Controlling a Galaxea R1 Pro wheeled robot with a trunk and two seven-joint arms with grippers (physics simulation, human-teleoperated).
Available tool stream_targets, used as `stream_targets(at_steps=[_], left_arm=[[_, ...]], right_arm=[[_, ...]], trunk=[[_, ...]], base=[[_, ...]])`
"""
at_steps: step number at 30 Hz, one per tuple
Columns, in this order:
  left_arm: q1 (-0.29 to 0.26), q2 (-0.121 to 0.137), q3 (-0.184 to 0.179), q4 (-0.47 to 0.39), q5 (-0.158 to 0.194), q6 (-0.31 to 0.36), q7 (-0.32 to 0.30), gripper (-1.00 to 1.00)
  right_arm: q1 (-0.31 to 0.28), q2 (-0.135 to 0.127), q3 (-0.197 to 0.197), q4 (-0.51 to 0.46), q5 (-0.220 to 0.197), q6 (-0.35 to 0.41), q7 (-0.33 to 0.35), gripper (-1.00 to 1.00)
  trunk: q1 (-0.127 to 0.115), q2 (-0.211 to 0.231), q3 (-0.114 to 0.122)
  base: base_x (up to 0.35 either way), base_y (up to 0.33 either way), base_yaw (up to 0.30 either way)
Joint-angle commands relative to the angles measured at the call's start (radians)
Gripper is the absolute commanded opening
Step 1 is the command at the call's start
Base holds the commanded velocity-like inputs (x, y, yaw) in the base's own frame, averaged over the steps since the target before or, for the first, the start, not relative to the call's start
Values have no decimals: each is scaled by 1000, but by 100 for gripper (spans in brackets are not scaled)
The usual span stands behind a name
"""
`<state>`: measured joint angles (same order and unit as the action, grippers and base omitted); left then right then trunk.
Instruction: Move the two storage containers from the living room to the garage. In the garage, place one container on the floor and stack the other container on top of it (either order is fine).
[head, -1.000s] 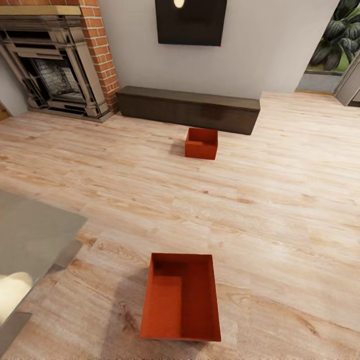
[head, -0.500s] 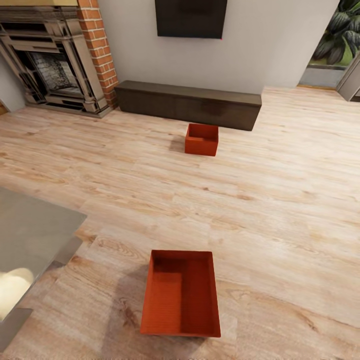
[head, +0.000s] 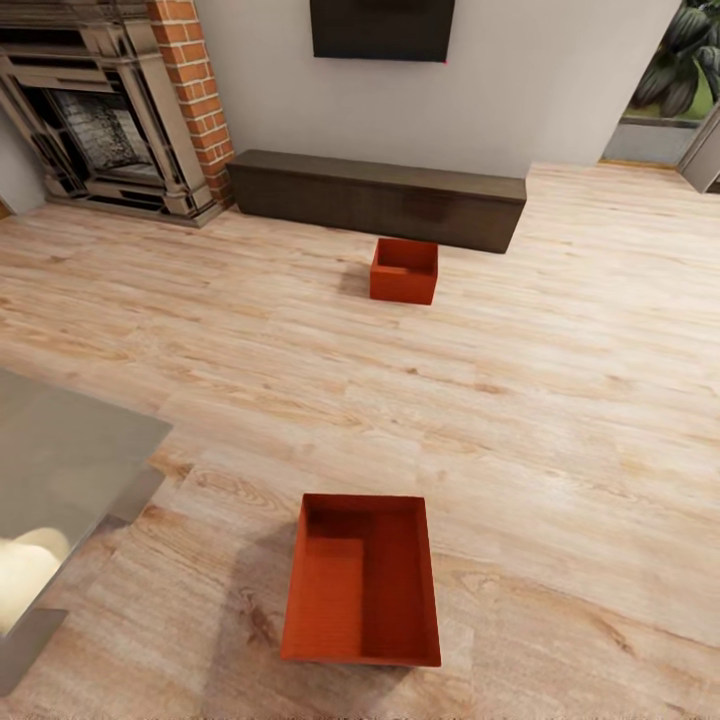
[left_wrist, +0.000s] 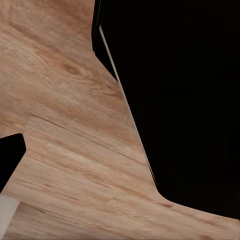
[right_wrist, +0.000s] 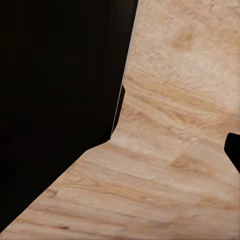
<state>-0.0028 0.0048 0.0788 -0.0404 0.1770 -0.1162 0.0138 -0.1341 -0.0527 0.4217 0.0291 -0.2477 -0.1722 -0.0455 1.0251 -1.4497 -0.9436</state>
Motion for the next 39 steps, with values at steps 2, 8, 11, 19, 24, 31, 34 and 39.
stream_targets(at_steps=[2, 8, 11, 19, 24, 31, 34, 39], left_arm=[[0, 0, 7, 1, -1, -3, 0, 100], [0, 0, 7, 1, -1, -3, 0, 100], [0, 0, 7, 1, -1, -3, 0, 100], [0, 0, 7, 1, -1, -3, 0, 100], [0, 0, 7, 1, -1, -2, 0, 100], [0, 0, 7, 1, -1, -3, 0, 100], [0, 0, 7, 1, -1, -3, 0, 100], [0, 0, 7, 1, -1, -3, 0, 100]], right_arm=[[-1, 1, 9, 3, -8, -6, -1, 100], [-1, 1, 9, 3, -9, -7, -1, 100], [-1, 1, 8, 3, -10, -7, -1, 100], [-1, 1, 8, 3, -10, -7, -3, 100], [-1, 1, 8, 3, -11, -10, -4, 100], [-1, 0, 8, 3, -13, -7, -4, 100], [-1, -2, 8, 3, -12, -7, -3, 100], [-1, -1, 8, 3, -10, -11, -1, 100]], trunk=[[0, 0, -4], [0, 0, -13], [0, 0, -18], [0, 0, -31], [0, 0, -39], [0, 0, -41], [0, 0, -41], [0, 0, -41]], base=[[0, 0, -2], [0, 0, -52], [0, 0, -86], [0, 0, -106], [0, 0, -103], [0, 0, -15], [0, 0, -2], [0, 0, 0]])
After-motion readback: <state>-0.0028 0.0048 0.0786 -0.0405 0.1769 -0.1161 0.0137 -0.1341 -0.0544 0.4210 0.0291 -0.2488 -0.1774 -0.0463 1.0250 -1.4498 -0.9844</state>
